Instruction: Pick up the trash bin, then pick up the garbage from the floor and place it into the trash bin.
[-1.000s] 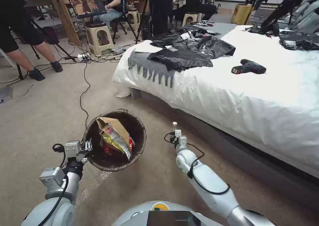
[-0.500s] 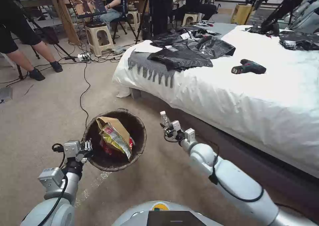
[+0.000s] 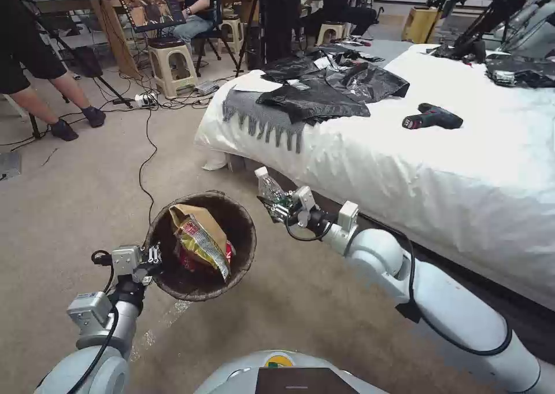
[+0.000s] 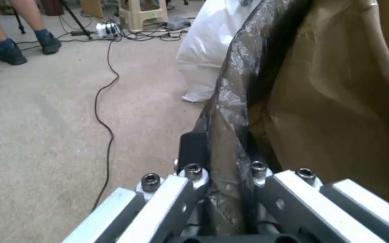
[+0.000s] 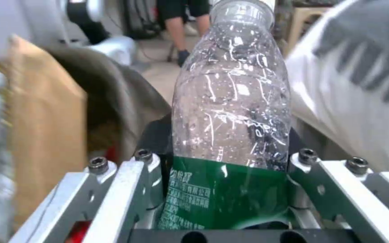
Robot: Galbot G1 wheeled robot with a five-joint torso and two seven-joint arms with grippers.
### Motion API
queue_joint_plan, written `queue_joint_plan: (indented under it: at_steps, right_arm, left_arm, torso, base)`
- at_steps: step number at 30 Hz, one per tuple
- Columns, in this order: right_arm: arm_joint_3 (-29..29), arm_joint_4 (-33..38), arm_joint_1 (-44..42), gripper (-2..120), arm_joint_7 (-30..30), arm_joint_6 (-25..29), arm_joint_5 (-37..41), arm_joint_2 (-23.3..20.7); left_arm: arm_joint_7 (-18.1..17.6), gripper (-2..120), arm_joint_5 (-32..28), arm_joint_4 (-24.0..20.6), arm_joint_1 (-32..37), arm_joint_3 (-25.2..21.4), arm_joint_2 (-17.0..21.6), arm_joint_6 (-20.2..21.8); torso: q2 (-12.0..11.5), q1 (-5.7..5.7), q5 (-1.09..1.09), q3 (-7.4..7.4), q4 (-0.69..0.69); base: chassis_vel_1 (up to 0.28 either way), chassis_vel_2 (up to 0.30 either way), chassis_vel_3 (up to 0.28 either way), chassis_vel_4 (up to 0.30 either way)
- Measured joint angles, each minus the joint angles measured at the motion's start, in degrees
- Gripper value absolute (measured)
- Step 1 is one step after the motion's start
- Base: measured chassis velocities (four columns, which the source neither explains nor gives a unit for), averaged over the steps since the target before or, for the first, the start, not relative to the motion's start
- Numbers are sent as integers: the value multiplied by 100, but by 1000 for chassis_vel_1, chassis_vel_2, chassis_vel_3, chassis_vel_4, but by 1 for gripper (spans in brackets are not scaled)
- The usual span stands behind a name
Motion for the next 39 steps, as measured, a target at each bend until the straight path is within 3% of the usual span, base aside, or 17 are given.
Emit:
queue_joint_plan:
  at_steps: [6,19,39]
  right_arm:
    - [-295,111,492,34,-84,-229,163,131]
    - [-1646,95,1534,34,379,-585,250,644]
    - [-2693,240,1857,34,1114,-1060,406,849]
  left_arm:
    - [23,0,86,-22,7,44,-15,65]
    - [46,0,149,-123,26,54,2,273]
    - [94,0,138,-137,-16,67,57,389]
  torso:
    - [0,0,-1,0,0]
    - [0,0,-1,0,1]
    - [0,0,-1,0,0]
  base:
    - [0,0,0,0]
    - [0,0,0,0]
    - [0,0,0,0]
